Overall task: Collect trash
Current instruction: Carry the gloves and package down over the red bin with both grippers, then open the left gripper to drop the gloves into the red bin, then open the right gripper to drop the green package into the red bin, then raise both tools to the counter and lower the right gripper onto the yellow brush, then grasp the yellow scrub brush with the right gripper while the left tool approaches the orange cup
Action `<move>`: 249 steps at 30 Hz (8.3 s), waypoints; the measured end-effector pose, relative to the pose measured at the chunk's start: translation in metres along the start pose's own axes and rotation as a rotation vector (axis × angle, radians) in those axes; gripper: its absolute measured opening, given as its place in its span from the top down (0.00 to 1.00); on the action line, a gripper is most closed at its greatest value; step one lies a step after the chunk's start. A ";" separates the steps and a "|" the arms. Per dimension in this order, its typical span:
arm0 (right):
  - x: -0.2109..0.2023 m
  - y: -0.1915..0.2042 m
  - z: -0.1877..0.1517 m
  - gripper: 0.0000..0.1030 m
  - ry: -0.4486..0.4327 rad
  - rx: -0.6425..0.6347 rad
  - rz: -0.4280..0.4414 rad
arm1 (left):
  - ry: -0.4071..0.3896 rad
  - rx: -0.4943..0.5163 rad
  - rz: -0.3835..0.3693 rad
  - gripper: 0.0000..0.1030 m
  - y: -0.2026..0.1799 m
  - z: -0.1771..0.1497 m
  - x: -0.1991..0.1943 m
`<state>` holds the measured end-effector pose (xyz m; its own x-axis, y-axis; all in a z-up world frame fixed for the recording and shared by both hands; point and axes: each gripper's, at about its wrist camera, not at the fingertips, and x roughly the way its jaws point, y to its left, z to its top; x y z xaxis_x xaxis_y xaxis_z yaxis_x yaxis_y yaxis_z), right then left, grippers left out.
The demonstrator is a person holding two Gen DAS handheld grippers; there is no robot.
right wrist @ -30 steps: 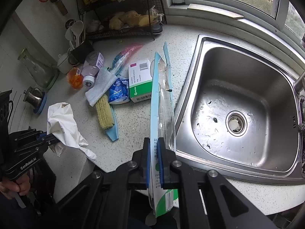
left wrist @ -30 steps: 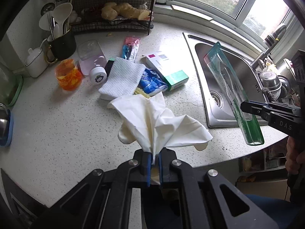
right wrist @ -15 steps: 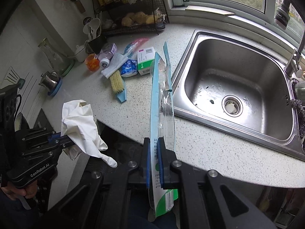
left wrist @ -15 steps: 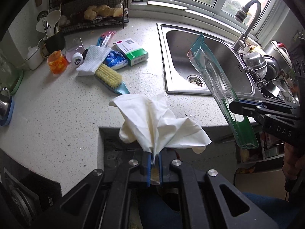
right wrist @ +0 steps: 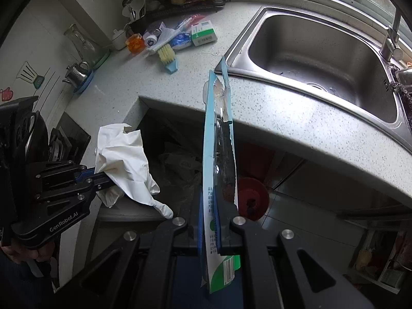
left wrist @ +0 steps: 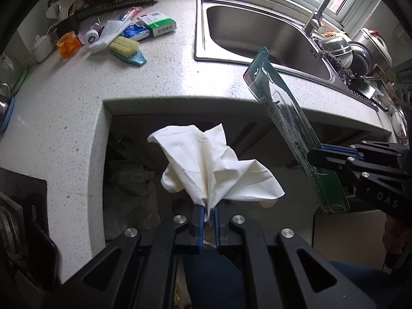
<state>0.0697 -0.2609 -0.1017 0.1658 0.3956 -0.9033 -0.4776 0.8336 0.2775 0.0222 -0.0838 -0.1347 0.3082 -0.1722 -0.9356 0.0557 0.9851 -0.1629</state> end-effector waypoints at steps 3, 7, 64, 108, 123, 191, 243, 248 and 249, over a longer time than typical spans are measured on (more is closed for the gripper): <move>0.008 -0.002 -0.013 0.94 0.034 0.018 0.007 | 0.031 0.012 -0.005 0.95 -0.006 -0.010 0.013; 0.023 -0.002 -0.030 0.94 0.081 0.028 0.018 | 0.074 0.021 -0.008 0.95 -0.008 -0.018 0.032; 0.280 -0.117 -0.081 0.94 0.308 0.216 0.008 | 0.273 0.072 -0.061 0.15 0.020 -0.039 0.345; 0.235 -0.079 -0.059 0.05 0.233 0.026 -0.144 | 0.179 0.022 0.016 0.00 0.036 -0.042 0.242; 0.073 -0.019 -0.015 0.01 0.058 -0.079 -0.159 | 0.000 -0.010 0.076 0.00 0.009 -0.007 0.044; 0.193 0.140 0.266 0.65 0.089 -0.456 -0.093 | -0.028 -0.285 0.068 0.00 0.274 0.148 0.030; 0.087 0.062 0.254 0.66 0.046 -0.183 -0.207 | -0.051 -0.158 0.159 0.20 0.361 0.302 0.093; 0.084 0.057 0.254 0.66 0.038 -0.170 -0.197 | -0.038 -0.129 0.170 0.37 0.347 0.299 0.095; 0.083 0.056 0.254 0.66 0.036 -0.169 -0.192 | -0.048 -0.120 0.169 0.37 0.342 0.296 0.093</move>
<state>0.2753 -0.0831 -0.0783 0.2383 0.2196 -0.9460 -0.5781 0.8148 0.0436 0.3510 0.2364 -0.1846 0.3488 -0.0020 -0.9372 -0.1135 0.9925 -0.0444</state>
